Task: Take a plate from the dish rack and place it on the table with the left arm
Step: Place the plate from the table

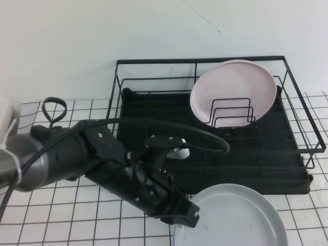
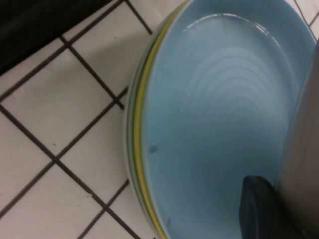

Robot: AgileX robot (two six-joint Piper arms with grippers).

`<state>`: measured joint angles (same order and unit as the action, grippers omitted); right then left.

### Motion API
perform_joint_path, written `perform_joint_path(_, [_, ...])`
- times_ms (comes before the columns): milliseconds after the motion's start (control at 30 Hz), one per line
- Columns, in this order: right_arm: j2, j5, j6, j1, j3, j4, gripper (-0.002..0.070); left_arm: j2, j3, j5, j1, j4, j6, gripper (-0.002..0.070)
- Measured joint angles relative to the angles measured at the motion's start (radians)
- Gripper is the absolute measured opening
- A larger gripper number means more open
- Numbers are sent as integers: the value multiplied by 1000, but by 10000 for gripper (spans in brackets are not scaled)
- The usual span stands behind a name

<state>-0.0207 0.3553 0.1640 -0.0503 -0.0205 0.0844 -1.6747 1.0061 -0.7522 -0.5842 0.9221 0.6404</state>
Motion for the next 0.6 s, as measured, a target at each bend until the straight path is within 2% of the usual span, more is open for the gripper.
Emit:
perform_joint_path(433, [0,0,0,0,0,0,-1,-54,0,59,0,9,0,76])
perform_joint_path(500, [0,0,0,0,0,0,-1,-54,0,59,0,6,8,132])
perform_joint_path(600, [0,0,0,0,0,0,-1,-56,0,59,0,2,14,298])
